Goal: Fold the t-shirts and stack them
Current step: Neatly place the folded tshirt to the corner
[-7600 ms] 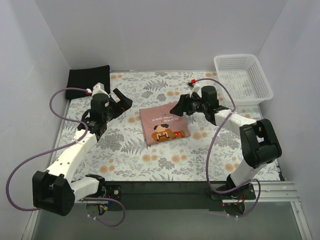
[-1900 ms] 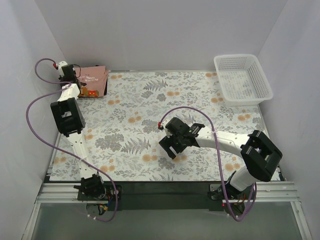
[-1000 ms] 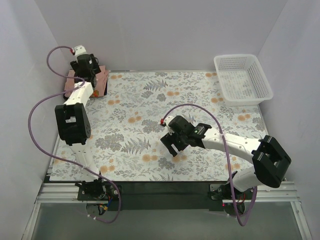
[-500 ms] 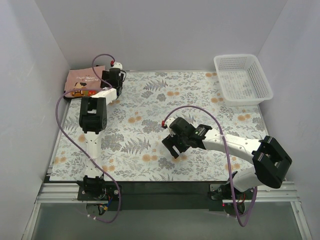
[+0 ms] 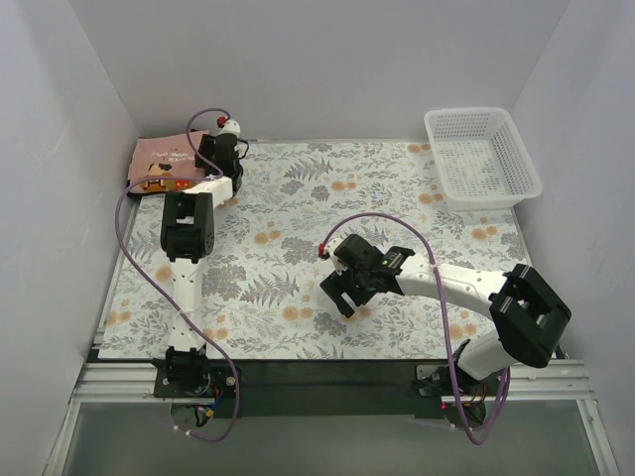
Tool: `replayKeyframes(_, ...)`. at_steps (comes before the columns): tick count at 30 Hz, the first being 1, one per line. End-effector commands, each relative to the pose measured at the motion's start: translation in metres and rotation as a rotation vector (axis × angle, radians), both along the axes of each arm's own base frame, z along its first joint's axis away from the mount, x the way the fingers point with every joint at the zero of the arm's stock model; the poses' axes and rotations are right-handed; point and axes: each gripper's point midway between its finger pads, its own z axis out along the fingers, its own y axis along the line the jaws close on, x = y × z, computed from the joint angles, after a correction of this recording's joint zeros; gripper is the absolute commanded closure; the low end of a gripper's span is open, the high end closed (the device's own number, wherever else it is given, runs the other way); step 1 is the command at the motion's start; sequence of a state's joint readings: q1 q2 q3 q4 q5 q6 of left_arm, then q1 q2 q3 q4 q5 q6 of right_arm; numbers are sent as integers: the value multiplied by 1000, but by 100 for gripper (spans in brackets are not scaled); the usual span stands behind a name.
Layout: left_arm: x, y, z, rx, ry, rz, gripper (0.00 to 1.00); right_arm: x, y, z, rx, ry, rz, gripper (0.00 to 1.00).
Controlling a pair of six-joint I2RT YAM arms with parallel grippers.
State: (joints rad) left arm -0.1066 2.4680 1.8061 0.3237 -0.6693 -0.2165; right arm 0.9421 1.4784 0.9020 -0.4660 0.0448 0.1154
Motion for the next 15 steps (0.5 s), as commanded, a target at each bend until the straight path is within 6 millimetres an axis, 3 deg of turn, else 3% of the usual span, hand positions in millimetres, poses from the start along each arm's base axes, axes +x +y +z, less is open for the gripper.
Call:
replayKeyframes(1, 5, 3, 10, 21, -25, 18, 50, 2, 2, 2, 12, 1, 11, 10)
replayKeyframes(7, 5, -6, -6, -8, 27, -27, 50, 1, 3, 0, 8, 8, 13, 10)
replayKeyframes(12, 8, -3, -7, 3, 25, -4, 51, 1, 2, -1, 6, 9, 13, 10)
replayKeyframes(13, 8, -3, -14, 5, 37, -3, 53, 1, 2, -1, 7, 8, 13, 10)
replayKeyframes(15, 9, -3, -17, -5, 37, 5, 68, 1, 2, -1, 6, 6, 14, 11)
